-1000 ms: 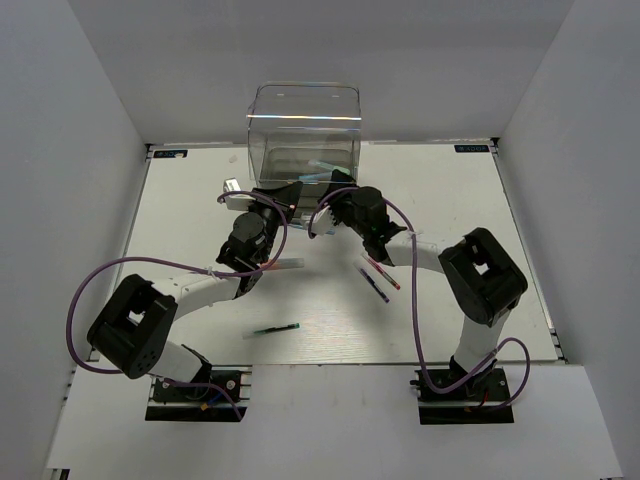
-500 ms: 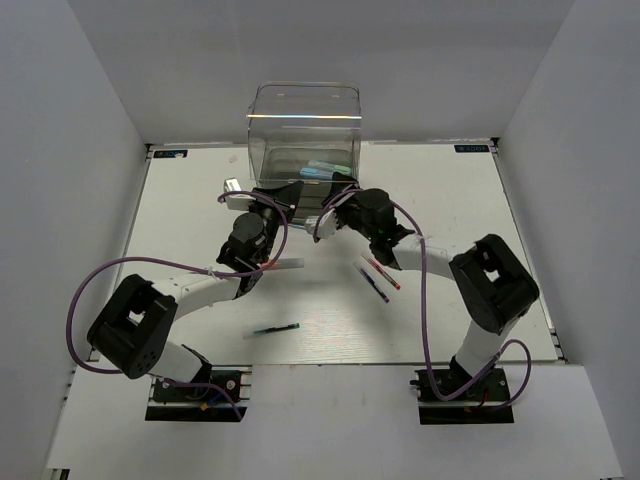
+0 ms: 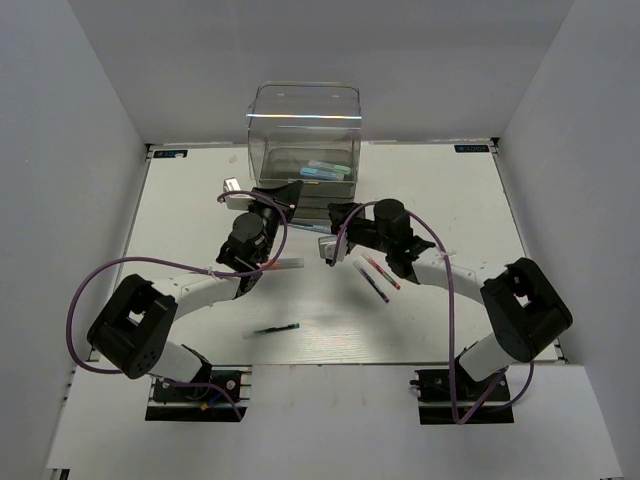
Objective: Sort the stationery into containers
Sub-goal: Close the storage box at the center of the board.
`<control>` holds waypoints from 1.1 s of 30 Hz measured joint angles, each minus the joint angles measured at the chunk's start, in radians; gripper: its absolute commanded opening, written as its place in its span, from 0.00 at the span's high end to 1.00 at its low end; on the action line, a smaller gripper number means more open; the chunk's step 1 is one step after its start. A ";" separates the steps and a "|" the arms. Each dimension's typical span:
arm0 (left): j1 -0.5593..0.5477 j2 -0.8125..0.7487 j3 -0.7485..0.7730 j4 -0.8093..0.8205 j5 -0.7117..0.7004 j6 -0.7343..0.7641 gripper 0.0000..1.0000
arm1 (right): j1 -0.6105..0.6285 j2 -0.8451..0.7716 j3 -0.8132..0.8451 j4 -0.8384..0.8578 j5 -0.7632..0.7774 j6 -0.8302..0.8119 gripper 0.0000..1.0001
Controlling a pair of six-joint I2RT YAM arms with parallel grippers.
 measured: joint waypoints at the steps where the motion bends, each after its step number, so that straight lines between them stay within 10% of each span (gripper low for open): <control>1: 0.000 0.000 0.000 0.000 0.000 0.000 1.00 | 0.000 -0.005 0.000 -0.029 -0.018 0.018 0.67; 6: 0.000 0.000 0.000 0.000 0.000 0.000 1.00 | 0.000 -0.011 0.013 -0.215 -0.122 0.123 0.64; 14: 0.000 0.000 0.000 0.000 0.001 0.000 1.00 | 0.009 0.067 0.167 -0.500 -0.283 0.266 0.31; 33: 0.000 0.000 0.000 0.000 0.001 0.000 1.00 | 0.113 0.325 0.312 -0.648 -0.302 0.506 0.40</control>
